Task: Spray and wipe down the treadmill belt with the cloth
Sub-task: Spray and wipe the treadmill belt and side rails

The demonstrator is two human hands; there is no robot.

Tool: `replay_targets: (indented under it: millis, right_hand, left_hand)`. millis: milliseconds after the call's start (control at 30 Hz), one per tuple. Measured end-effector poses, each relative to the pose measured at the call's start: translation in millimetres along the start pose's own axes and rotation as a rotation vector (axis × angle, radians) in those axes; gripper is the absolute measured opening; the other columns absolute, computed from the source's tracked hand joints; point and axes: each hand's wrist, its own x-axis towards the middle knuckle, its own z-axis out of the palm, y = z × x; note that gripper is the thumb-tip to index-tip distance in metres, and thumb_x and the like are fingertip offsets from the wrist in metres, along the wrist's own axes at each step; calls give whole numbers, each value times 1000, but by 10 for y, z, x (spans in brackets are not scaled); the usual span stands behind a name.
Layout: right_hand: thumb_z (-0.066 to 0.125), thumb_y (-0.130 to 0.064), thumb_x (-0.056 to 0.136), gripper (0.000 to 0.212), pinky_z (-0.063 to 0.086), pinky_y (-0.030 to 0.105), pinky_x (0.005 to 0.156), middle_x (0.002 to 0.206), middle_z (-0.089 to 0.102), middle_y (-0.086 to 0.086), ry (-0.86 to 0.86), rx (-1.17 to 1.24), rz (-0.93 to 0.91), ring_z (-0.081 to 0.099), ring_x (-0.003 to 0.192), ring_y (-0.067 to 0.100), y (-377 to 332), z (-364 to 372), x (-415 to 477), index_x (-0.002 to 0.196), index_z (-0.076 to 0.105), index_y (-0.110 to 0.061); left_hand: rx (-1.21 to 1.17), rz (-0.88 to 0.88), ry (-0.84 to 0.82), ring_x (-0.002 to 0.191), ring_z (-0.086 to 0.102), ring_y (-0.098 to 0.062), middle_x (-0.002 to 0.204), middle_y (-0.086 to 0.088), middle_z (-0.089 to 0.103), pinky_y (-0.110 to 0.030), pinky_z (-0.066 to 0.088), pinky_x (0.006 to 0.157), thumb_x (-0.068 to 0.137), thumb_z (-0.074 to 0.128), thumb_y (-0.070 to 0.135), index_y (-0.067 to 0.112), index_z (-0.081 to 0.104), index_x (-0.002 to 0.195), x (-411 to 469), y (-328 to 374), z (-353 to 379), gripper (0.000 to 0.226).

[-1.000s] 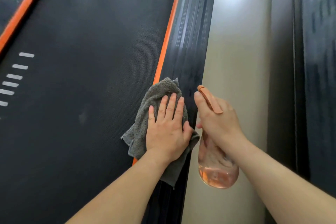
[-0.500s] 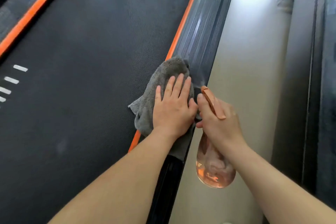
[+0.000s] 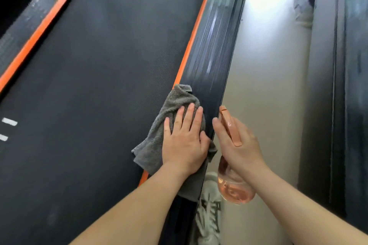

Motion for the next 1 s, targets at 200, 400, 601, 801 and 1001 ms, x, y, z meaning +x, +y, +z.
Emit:
replay_targets:
  millis: [200, 400, 601, 801, 1001]
  right_hand:
    - [42, -56, 94, 44, 45, 39, 73, 80, 68, -1, 28, -187, -13, 61, 81, 24, -133, -92, 1147, 83, 64, -20]
    - [52, -55, 96, 35, 50, 41, 78, 76, 66, -6, 147, -128, -44, 64, 83, 19, -355, -222, 2026, 87, 65, -24]
    - [43, -59, 97, 47, 46, 41, 76, 82, 67, 0, 201, -224, -33, 60, 84, 26, -555, -381, 3011, 85, 63, -19]
    - [47, -65, 92, 52, 55, 48, 79, 76, 68, 2, 215, -177, 63, 67, 75, 31, -730, -481, 3518, 93, 67, -17]
    - [52, -47, 98, 37, 52, 49, 84, 80, 67, 1, 130, -169, 37, 66, 82, 33, -991, -626, 3394, 89, 64, -13]
  left_hand:
    - [-34, 49, -52, 153, -2, -16, 166, 7, 0, -50, -3, 120, 84, -1, 48, 29, 7, 158, 1542, 236, -209, 77]
    - [19, 74, -56, 152, -8, -18, 166, 5, -8, -52, -4, 121, 104, 24, 41, 28, -3, 158, 2766, 427, -289, 62]
    - [6, 96, -53, 153, -7, -19, 166, 7, -8, -53, -4, 121, 104, 22, 42, 29, -1, 158, 3790, 620, -368, 60]
    - [-3, 158, -74, 152, -5, -19, 166, 9, -7, -55, -4, 119, 105, 24, 41, 30, 0, 158, 4280, 694, -394, 59]
    - [-126, 82, -61, 153, 6, -16, 166, 7, 9, -52, 0, 121, 90, 8, 45, 29, 18, 157, 3868, 647, -406, 70]
